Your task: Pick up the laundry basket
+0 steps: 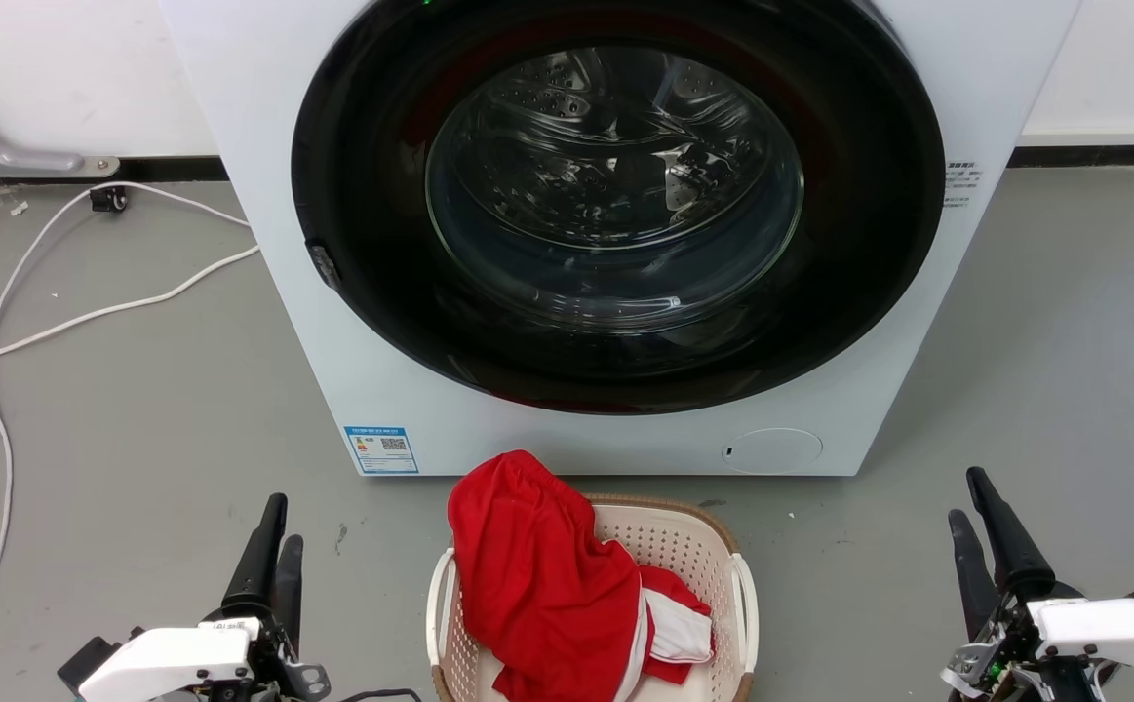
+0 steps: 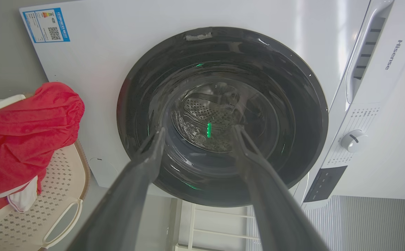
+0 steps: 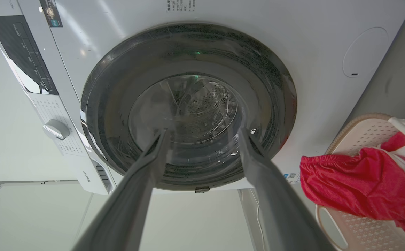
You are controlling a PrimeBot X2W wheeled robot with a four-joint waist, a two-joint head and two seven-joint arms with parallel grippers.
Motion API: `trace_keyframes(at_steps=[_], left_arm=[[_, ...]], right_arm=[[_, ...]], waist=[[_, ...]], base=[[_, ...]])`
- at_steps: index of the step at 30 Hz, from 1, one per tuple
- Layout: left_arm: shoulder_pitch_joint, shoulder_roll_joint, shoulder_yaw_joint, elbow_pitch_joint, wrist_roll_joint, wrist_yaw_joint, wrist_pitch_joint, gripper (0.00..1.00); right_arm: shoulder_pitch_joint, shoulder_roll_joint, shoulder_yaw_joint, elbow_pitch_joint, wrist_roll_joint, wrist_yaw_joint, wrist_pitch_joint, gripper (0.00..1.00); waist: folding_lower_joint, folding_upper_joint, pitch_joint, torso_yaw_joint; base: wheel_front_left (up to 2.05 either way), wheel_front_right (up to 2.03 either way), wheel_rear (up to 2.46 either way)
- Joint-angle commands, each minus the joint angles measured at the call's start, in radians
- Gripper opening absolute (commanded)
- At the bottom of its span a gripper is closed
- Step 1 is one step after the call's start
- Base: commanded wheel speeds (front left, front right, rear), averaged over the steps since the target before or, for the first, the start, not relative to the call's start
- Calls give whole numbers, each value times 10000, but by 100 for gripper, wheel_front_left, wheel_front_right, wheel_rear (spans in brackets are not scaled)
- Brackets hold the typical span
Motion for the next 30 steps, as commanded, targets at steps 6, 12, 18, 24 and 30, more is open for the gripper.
trace_keyframes(at_steps=[6,12,18,24,30], left_arm=[[-52,31,254,-282,623,-7,-310,100],[-84,34,674,-299,1277,7,-568,100],[-88,37,927,-586,2178,175,-808,100],[-12,39,988,-1308,3363,404,-1037,100],[143,42,681,-2175,4757,871,-1247,100]], right_arm=[[-135,-28,127,-356,-549,3,-317,100],[-141,-29,26,-409,-1648,3,-575,100],[-224,-31,-189,-667,-3208,3,-819,100],[-289,-32,-125,-1323,-5264,3,-1044,100],[-295,-34,63,-2023,-7006,4,-1260,100]], waist=[[0,0,0,0],[0,0,-7,-4],[0,0,-5,-4],[0,0,18,10],[0,0,50,20]], base=[[0,0,0],[0,0,0],[0,0,0],[0,0,0],[0,0,0]])
